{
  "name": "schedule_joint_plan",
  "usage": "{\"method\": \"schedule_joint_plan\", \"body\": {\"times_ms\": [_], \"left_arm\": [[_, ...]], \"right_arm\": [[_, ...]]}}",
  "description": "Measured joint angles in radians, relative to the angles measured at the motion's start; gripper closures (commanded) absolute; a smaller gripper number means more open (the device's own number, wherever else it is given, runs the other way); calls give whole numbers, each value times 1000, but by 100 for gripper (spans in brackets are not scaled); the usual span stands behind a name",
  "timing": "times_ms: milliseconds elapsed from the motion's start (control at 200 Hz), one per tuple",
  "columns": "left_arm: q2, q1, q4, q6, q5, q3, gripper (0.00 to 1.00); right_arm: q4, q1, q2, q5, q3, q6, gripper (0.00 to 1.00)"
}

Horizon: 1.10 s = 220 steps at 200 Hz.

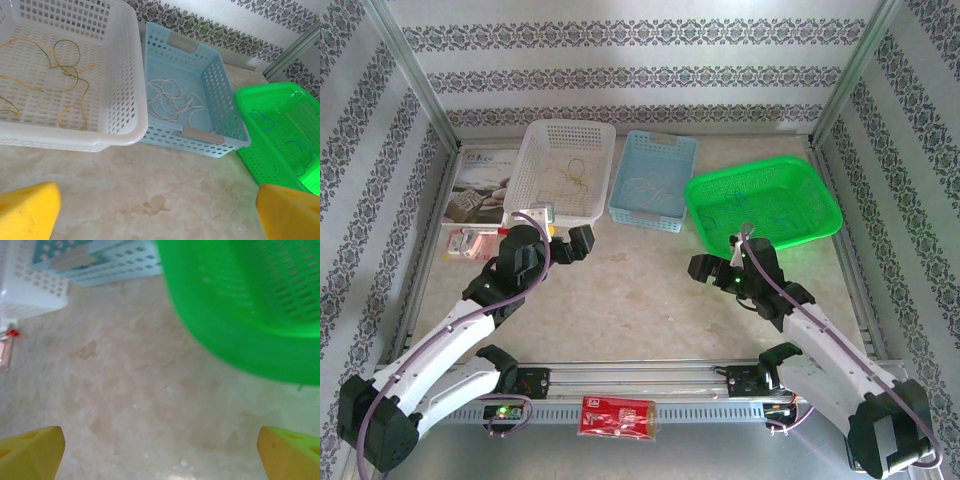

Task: Untangle the cables

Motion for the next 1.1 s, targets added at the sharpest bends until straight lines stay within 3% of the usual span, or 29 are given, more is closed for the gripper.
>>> {"method": "schedule_joint_plan", "body": {"times_ms": [375,535,679,859,1099], "left_arm": [[-26,8,-19,-1,9,7,0],[-40,19,-42,1,0,10,0],[-43,57,-68,36,-41,22,0],[-48,132,-67,135,-148,27,0],[-48,268,28,256,-237,-6,0]], "right_arm": [[151,-194,351,11,174,-105,2],[209,-231,407,-2,254,-164,2],[229,-235,351,-32,252,-190,2],[213,-234,150,-33,195,-220,2],[230,-212,-32,201,70,-272,2]]}}
